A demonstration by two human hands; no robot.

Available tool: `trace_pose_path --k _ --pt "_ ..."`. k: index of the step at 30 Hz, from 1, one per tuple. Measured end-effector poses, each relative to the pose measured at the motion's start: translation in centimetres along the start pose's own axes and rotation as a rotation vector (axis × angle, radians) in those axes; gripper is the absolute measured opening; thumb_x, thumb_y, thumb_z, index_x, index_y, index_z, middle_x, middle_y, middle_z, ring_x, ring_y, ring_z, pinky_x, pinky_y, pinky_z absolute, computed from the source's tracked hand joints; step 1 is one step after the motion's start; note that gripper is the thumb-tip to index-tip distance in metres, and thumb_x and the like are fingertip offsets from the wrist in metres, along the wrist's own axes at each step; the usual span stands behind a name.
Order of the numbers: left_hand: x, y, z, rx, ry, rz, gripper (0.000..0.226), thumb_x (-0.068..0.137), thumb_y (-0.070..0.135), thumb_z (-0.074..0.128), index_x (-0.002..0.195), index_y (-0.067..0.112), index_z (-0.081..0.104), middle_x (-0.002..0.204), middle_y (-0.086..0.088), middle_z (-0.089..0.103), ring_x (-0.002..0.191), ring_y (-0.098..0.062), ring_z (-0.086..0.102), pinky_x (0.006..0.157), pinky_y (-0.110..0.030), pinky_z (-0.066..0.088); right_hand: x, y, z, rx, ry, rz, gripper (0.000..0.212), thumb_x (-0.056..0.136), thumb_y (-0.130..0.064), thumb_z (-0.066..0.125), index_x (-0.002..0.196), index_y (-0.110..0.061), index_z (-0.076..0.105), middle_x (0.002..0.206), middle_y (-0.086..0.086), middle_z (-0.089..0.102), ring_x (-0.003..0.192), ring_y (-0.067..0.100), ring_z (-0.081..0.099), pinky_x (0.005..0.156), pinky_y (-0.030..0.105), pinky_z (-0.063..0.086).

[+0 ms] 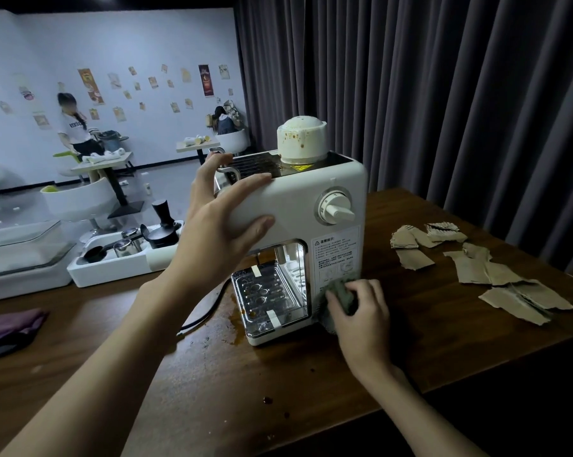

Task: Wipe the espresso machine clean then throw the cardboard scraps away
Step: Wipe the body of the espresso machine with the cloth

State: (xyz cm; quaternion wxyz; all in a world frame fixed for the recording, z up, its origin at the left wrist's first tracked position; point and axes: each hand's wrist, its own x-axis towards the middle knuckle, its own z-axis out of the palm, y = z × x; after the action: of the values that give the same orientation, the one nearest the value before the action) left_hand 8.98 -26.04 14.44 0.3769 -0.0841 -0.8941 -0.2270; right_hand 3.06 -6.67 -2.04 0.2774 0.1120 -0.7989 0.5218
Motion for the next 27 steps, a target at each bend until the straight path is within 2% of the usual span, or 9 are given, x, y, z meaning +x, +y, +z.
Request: trace_pose_path --k 3,7,9,11,15,21,24,27 --pt "-0.1 0.0 0.0 -0.002 0.002 -0.002 0.049 0.086 0.031 0.076 0.133 0.034 0.060 0.156 -0.005 0.021 0.147 -0.023 0.021 0.118 -0.040 0.030 0.4 0.0 -0.4 -0.013 0.101 0.152 0.026 0.086 -0.017 0.072 0.105 -0.004 0.060 0.111 0.008 0.057 0.094 0.019 0.058 0.066 0.014 0.040" --pt "-0.1 0.0 0.1 -0.004 0.002 0.001 0.049 0.086 0.031 0.076 0.133 0.034 0.060 0.157 -0.006 0.021 0.148 -0.025 0.020 0.118 -0.045 0.030 -0.6 -0.4 0.1 -0.089 -0.020 0.095 0.024 0.085 -0.013 0.073 0.103 -0.004 0.058 0.113 0.009 0.053 0.089 0.013 0.053 0.062 0.004 0.034" --pt "0.0 -0.2 0.1 -0.007 -0.003 0.005 0.050 0.086 0.032 0.076 0.133 0.035 0.060 0.157 -0.006 0.020 0.148 -0.027 0.020 0.118 -0.050 0.031 -0.3 -0.1 -0.3 -0.105 -0.042 0.109 0.025 0.084 -0.014 0.074 0.102 -0.004 0.060 0.111 0.007 0.054 0.090 0.012 0.051 0.061 0.003 0.032" --pt "-0.1 -0.3 0.1 -0.011 -0.007 0.011 0.050 0.086 0.034 0.075 0.133 0.035 0.059 0.158 -0.005 0.019 0.149 -0.029 0.019 0.116 -0.055 0.032 0.1 0.0 -0.8 -0.120 0.008 0.176 0.025 0.084 -0.016 0.074 0.103 -0.005 0.062 0.111 0.007 0.057 0.091 0.013 0.051 0.062 0.006 0.031" --pt "0.0 -0.2 0.3 -0.016 0.003 0.007 0.049 0.085 0.038 0.072 0.132 0.037 0.060 0.158 -0.006 0.020 0.148 -0.029 0.019 0.116 -0.056 0.031 -0.7 -0.8 -0.2 -0.177 0.033 0.225 0.024 0.085 -0.018 0.073 0.102 -0.005 0.063 0.109 0.009 0.060 0.091 0.025 0.061 0.064 0.025 0.041" --pt "0.0 -0.2 0.4 -0.016 0.021 0.006 0.049 0.084 0.040 0.069 0.131 0.037 0.060 0.157 -0.006 0.023 0.148 -0.029 0.021 0.116 -0.056 0.030 -2.8 -2.1 1.1 -0.190 -0.099 0.297 0.021 0.087 -0.022 0.071 0.100 -0.009 0.060 0.113 0.008 0.061 0.100 0.025 0.061 0.070 0.025 0.046" --pt "0.0 -0.2 0.4 -0.015 0.023 0.012 0.049 0.084 0.039 0.070 0.132 0.037 0.060 0.156 -0.006 0.023 0.148 -0.029 0.021 0.117 -0.055 0.029 -3.4 -3.2 1.5 -0.219 -0.172 0.326 0.023 0.090 -0.028 0.068 0.103 -0.012 0.058 0.109 0.005 0.061 0.096 0.020 0.061 0.069 0.024 0.049" --pt "0.0 -0.2 0.4 -0.019 0.017 0.002 0.049 0.083 0.041 0.069 0.131 0.038 0.059 0.157 -0.006 0.022 0.148 -0.029 0.020 0.116 -0.056 0.029 -4.1 -4.2 1.9 -0.294 -0.244 0.308 0.020 0.091 -0.037 0.065 0.099 -0.021 0.056 0.102 -0.002 0.061 0.089 0.015 0.060 0.073 0.030 0.053"
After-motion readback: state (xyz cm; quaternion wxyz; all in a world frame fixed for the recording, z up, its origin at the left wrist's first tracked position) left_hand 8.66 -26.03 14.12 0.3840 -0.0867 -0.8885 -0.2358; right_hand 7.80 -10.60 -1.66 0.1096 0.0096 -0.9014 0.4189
